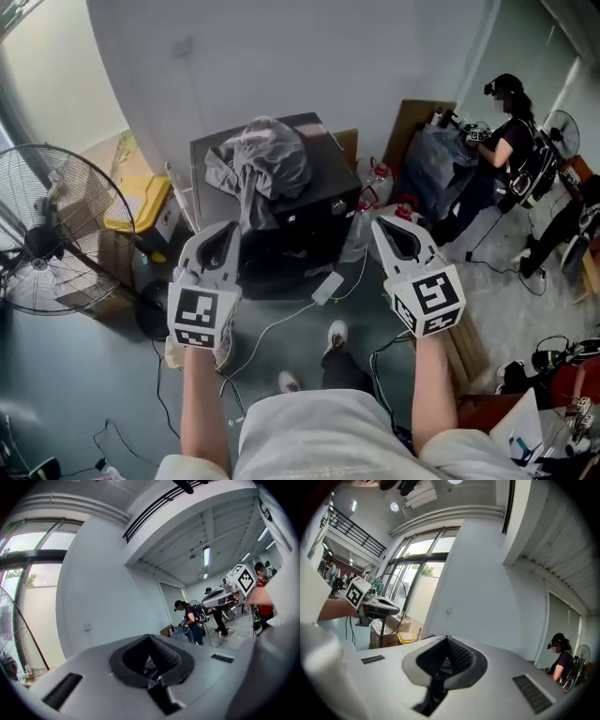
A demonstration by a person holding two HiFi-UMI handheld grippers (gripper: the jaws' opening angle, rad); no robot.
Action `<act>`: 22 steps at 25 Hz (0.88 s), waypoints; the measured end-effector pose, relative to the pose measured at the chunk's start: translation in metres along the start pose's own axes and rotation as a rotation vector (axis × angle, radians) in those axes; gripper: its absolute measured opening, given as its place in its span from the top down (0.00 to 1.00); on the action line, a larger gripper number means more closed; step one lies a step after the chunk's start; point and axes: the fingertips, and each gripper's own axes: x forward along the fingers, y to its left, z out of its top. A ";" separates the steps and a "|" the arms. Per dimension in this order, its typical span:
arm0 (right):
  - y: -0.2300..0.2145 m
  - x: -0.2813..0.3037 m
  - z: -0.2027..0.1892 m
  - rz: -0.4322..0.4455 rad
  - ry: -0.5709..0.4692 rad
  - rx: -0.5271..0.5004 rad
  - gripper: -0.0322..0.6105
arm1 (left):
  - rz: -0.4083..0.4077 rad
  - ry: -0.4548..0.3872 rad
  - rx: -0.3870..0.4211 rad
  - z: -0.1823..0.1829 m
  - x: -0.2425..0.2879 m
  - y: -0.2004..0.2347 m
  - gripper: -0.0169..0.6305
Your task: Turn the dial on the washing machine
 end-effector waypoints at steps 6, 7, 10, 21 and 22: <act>0.019 -0.026 0.022 -0.011 -0.020 -0.027 0.93 | -0.016 -0.074 0.036 0.024 -0.036 -0.012 0.96; 0.021 -0.029 0.023 -0.013 -0.020 -0.032 0.93 | -0.017 -0.084 0.042 0.026 -0.040 -0.014 0.96; 0.028 -0.035 0.026 -0.014 -0.018 -0.041 0.93 | -0.018 -0.116 0.053 0.032 -0.049 -0.018 0.96; 0.048 -0.019 0.031 0.031 -0.022 -0.053 0.93 | 0.005 -0.100 0.041 0.022 -0.056 -0.007 0.96; 0.049 -0.018 0.030 0.033 -0.021 -0.051 0.93 | 0.004 -0.098 0.050 0.021 -0.056 -0.006 0.96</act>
